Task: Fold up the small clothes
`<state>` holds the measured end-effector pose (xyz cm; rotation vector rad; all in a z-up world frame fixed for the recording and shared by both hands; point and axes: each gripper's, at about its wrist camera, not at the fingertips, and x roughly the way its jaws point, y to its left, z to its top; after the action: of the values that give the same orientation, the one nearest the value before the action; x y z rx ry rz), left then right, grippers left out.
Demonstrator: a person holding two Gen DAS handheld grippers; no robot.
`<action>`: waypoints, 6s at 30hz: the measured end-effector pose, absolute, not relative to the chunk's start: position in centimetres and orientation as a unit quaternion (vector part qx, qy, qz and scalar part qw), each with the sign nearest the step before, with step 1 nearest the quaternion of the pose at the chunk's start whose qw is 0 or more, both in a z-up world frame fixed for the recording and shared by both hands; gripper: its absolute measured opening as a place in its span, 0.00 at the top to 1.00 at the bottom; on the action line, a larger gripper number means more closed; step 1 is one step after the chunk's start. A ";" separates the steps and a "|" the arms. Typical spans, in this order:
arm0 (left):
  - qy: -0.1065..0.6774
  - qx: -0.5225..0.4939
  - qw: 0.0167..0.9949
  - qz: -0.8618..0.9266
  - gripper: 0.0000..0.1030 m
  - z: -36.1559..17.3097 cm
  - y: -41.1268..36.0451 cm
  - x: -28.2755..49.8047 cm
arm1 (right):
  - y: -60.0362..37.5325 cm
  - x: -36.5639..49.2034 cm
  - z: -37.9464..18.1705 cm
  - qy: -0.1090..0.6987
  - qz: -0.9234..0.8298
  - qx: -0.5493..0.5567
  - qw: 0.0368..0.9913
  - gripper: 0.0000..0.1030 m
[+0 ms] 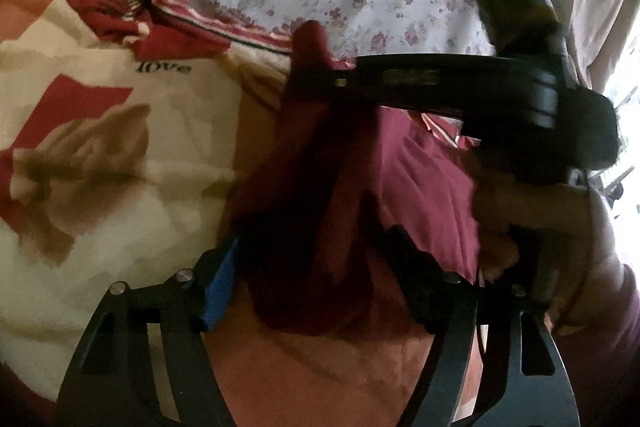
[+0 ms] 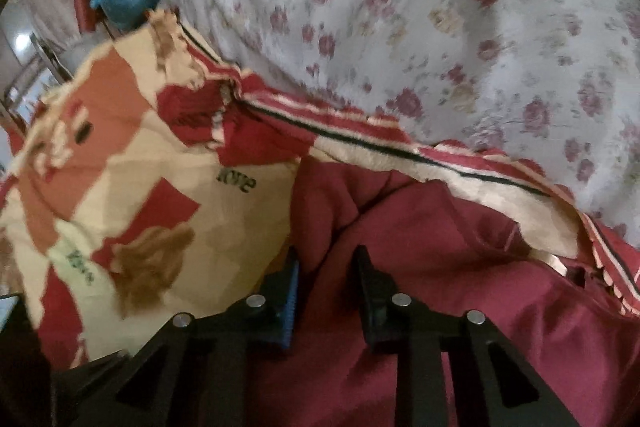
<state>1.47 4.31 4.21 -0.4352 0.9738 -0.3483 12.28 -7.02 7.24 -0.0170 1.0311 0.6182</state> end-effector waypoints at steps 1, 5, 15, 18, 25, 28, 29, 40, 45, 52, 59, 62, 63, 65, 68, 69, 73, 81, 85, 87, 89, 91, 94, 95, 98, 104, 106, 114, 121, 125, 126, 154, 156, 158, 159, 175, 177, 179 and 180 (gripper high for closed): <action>0.460 -0.208 0.847 -0.166 0.30 4.3 4.2 1.6 | -7.6 12.3 7.5 0.483 0.294 0.000 0.825 0.78; 0.446 -0.235 0.842 -0.193 0.30 4.4 3.7 2.1 | -9.5 12.2 8.6 0.484 0.304 0.041 0.819 0.80; 0.427 -0.265 0.835 -0.222 0.59 5.0 4.3 2.2 | -10.2 13.7 8.2 0.503 0.307 0.066 0.805 0.80; 0.429 -0.259 0.836 -0.224 0.59 5.0 4.1 2.1 | -9.2 14.1 8.3 0.511 0.298 0.038 0.806 0.56; 0.436 -0.242 0.838 -0.223 0.59 4.9 3.6 1.9 | -6.3 15.1 8.3 0.540 0.283 -0.003 0.793 0.33; 0.437 -0.246 0.836 -0.223 0.59 4.7 3.7 1.9 | -5.8 15.6 7.6 0.556 0.265 -0.013 0.788 0.33; 0.438 -0.247 0.835 -0.222 0.59 4.7 3.8 1.9 | -6.0 15.7 7.5 0.556 0.252 -0.009 0.792 0.33; 0.452 -0.265 0.825 -0.211 0.59 3.9 4.5 1.7 | -7.7 15.4 8.1 0.543 0.272 0.069 0.791 0.53; 0.454 -0.266 0.824 -0.209 0.59 3.8 4.4 1.6 | -7.3 15.1 9.0 0.531 0.255 0.035 0.807 0.53; 0.457 -0.272 0.821 -0.206 0.59 3.4 4.5 1.7 | -6.4 15.9 5.1 0.570 0.248 0.032 0.783 0.83; 0.458 -0.278 0.820 -0.201 0.59 3.3 4.6 1.8 | -5.1 14.2 9.4 0.504 0.290 0.001 0.813 0.91; 0.464 -0.278 0.818 -0.197 0.59 3.0 4.5 1.8 | -3.8 14.4 7.4 0.522 0.283 -0.028 0.804 0.91; 0.464 -0.277 0.818 -0.197 0.59 3.0 4.4 1.7 | -3.8 14.5 6.8 0.530 0.284 -0.029 0.799 0.91; 0.462 -0.277 0.819 -0.198 0.59 3.1 4.4 1.6 | -4.4 14.5 6.8 0.528 0.285 -0.017 0.800 0.89; 0.464 -0.280 0.817 -0.196 0.59 2.9 4.4 1.8 | -5.5 14.7 8.4 0.514 0.283 0.009 0.810 0.38; 0.464 -0.281 0.817 -0.196 0.59 2.8 4.4 1.8 | -5.7 14.8 8.9 0.508 0.276 0.011 0.816 0.29; 0.464 -0.278 0.819 -0.193 0.60 2.7 4.3 1.7 | -3.2 15.6 8.1 0.541 0.266 -0.027 0.797 0.29; 0.463 -0.276 0.821 -0.186 0.59 2.5 4.0 1.7 | -2.8 16.1 4.6 0.572 0.266 -0.054 0.774 0.61; 0.458 -0.257 0.831 -0.183 0.52 2.5 3.2 1.7 | -5.5 15.8 5.6 0.559 0.282 -0.008 0.780 0.71; 0.462 -0.249 0.832 -0.179 0.50 2.3 2.8 1.7 | -6.2 15.8 5.5 0.554 0.283 0.001 0.783 0.71; 0.463 -0.247 0.833 -0.178 0.50 2.3 2.5 2.0 | -6.6 15.7 5.4 0.553 0.281 0.009 0.784 0.71; 0.463 -0.245 0.834 -0.177 0.50 2.1 2.7 1.9 | -6.9 15.8 5.3 0.555 0.279 0.013 0.784 0.71; 0.463 -0.242 0.834 -0.176 0.48 1.9 2.6 1.9 | -6.9 15.9 5.4 0.555 0.279 0.008 0.784 0.71; 0.462 -0.243 0.834 -0.176 0.48 1.8 2.6 1.9 | -6.8 16.1 5.4 0.555 0.279 0.008 0.784 0.71; 0.463 -0.242 0.834 -0.175 0.48 1.7 2.5 1.9 | -6.9 16.0 5.3 0.555 0.281 0.011 0.783 0.71; 0.462 -0.241 0.835 -0.178 0.39 1.3 2.1 2.0 | -6.8 15.9 5.2 0.560 0.278 0.014 0.780 0.71; 0.459 -0.234 0.838 -0.181 0.36 1.5 1.7 1.7 | -6.7 16.1 5.1 0.564 0.277 0.013 0.778 0.71; 0.454 -0.243 0.836 -0.192 0.38 1.0 1.6 1.7 | -6.3 17.1 3.9 0.577 0.271 0.001 0.770 0.57; 0.419 -0.218 0.853 -0.223 0.68 2.7 0.3 0.7 | -7.8 14.5 6.8 0.530 0.291 0.005 0.796 0.83; 0.404 -0.221 0.851 -0.251 0.73 5.1 -0.9 -0.3 | -11.1 13.0 10.3 0.497 0.301 0.032 0.813 0.83; 0.401 -0.213 0.853 -0.258 0.73 5.9 -1.5 -0.5 | -12.0 12.7 11.1 0.492 0.302 0.036 0.816 0.83; 0.472 -0.037 0.791 -0.388 0.40 10.4 -21.9 -2.2 | -39.7 7.2 4.9 0.510 0.112 0.095 0.848 0.55; 0.445 -0.045 0.811 -0.377 0.33 11.9 -19.0 -2.9 | -40.7 5.7 6.8 0.492 0.128 0.119 0.853 0.55; 0.428 -0.044 0.831 -0.353 0.33 12.3 -17.2 -2.4 | -40.4 3.7 8.7 0.473 0.153 0.126 0.859 0.55; 0.428 -0.037 0.840 -0.331 0.33 12.1 -16.6 -2.2 | -39.7 2.9 9.4 0.466 0.166 0.121 0.861 0.55; 0.470 -0.043 0.841 -0.263 0.33 6.8 -14.7 -1.7 | -37.9 -1.6 9.9 0.466 0.209 0.093 0.855 0.56; 0.455 -0.044 0.851 -0.259 0.33 7.9 -14.6 -1.3 | -38.0 0.4 11.5 0.432 0.179 0.091 0.879 0.25; 0.448 -0.052 0.854 -0.259 0.33 8.4 -14.5 -0.4 | -37.8 3.6 11.3 0.419 0.149 0.090 0.891 0.21; 0.452 -0.054 0.853 -0.256 0.33 8.3 -14.6 0.2 | -37.6 5.5 10.7 0.426 0.146 0.093 0.888 0.21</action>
<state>0.17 -14.57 8.25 -0.1140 0.9501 -0.5394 5.53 -37.59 10.69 0.1938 0.8857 0.3029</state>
